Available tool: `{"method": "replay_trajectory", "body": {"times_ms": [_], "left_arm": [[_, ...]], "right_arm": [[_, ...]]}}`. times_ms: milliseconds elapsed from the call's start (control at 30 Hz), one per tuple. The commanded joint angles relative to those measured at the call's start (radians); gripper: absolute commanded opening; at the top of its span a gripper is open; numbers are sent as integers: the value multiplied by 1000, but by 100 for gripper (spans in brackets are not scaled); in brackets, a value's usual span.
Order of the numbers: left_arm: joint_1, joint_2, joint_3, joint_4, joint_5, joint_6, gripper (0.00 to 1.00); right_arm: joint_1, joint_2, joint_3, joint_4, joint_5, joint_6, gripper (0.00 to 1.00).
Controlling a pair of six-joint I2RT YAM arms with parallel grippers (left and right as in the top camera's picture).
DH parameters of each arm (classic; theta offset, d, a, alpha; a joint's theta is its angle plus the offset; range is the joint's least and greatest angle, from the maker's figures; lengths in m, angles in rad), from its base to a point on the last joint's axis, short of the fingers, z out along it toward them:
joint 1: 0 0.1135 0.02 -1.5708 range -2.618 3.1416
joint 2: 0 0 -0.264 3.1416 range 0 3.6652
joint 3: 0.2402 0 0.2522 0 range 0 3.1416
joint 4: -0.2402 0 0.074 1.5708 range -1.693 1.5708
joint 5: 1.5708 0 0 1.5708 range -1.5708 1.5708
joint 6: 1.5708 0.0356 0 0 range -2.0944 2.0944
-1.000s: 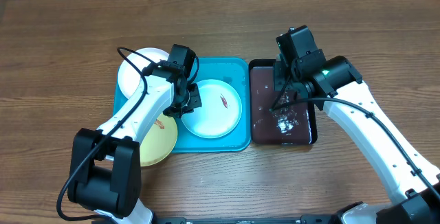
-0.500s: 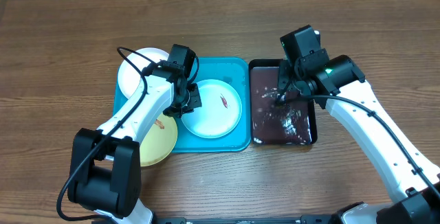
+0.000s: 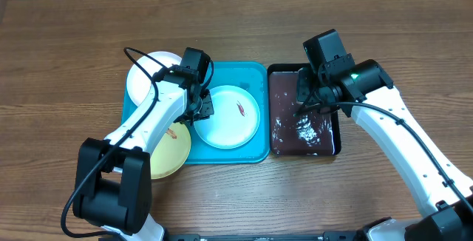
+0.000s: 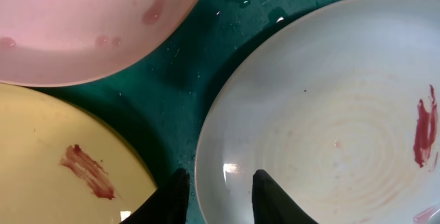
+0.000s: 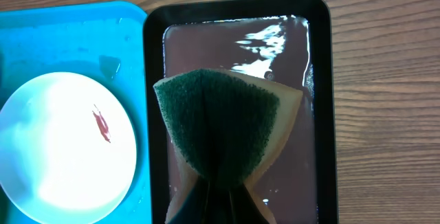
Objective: Clean dirty plates on tray and stack at the side
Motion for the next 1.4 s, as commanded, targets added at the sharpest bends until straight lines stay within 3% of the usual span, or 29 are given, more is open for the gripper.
{"method": "replay_trajectory", "body": {"times_ms": [0, 267, 567, 933, 1067, 1200, 1367], "left_arm": [[-1, 14, 0, -6, -52, 12, 36], [-2, 34, 0, -26, -65, 6, 35], [-2, 97, 0, -21, -65, -11, 24], [0, 102, 0, 2, -39, 12, 19], [37, 102, 27, -27, 1, 75, 24], [102, 102, 89, -77, 135, 154, 33], [154, 102, 138, -130, 220, 186, 37]], "right_arm": [[-2, 1, -6, 5, -9, -6, 4], [-2, 1, -31, 26, -8, -6, 4], [-2, 2, -46, 49, -8, -6, 4], [-2, 2, -47, 50, -8, -6, 4], [-2, 2, -47, 47, -2, -8, 4], [-2, 2, -47, 50, 7, -30, 4], [-2, 2, -47, 50, 7, -29, 4]]}}
